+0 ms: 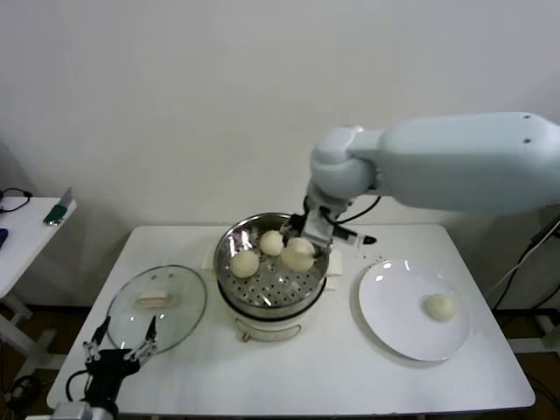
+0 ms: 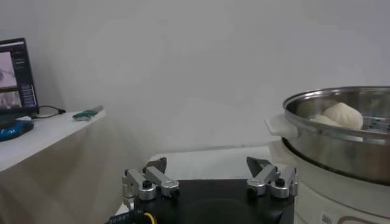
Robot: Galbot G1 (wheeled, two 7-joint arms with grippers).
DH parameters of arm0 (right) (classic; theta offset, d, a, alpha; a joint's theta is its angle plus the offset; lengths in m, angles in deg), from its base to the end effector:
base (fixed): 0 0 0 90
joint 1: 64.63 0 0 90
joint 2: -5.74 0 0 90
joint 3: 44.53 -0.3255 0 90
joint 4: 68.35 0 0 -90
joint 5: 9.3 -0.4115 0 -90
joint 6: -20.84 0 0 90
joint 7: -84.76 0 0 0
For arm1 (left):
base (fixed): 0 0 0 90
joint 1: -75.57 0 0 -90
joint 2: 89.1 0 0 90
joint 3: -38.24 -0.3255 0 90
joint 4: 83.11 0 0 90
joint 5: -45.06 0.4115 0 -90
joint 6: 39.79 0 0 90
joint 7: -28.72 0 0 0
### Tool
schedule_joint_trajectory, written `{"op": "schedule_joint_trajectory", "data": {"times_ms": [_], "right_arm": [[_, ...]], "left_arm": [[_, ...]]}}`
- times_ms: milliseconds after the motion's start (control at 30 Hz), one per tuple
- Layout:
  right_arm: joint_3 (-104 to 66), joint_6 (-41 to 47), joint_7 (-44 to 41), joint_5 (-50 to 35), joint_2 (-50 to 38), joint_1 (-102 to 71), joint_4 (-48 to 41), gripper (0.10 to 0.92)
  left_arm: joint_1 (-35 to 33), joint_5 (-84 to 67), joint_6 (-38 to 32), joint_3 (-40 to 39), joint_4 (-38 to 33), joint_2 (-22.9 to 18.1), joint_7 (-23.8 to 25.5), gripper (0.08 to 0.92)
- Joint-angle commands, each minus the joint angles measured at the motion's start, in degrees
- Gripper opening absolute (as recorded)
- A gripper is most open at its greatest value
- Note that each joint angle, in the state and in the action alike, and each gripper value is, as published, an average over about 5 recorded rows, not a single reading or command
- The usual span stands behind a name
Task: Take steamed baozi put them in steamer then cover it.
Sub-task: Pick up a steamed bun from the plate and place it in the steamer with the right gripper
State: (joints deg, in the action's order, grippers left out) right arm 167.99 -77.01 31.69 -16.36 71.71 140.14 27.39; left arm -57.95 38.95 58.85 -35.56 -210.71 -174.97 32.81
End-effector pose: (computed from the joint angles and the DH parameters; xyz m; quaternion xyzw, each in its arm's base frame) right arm 0.4557 0.1995 -0.0321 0.6193 -0.1565 0.7690 0.0254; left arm 0.1804 0.0961 -0.2647 0.0555 -0.9899 -0.0550 0.1182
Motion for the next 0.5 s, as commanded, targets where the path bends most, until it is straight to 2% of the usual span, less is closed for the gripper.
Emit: {"op": "schedule_joint_trajectory", "data": {"times_ms": [33,500], "right_arm": [[-0.02,-0.65,3.88,7.82,8.72,-10.96,-4.08,0.679],[-1.31,-0.66,4.69,9.81,10.49,-17.28,-10.60,0.679]], "left_arm": [[-0.21,0.02,-0.13,0.27,-0.02,-0.05,-0.10,0.823],[-0.06,-0.06,0.18,0.79,-0.02,-0.01,-0.13,0.823]]}}
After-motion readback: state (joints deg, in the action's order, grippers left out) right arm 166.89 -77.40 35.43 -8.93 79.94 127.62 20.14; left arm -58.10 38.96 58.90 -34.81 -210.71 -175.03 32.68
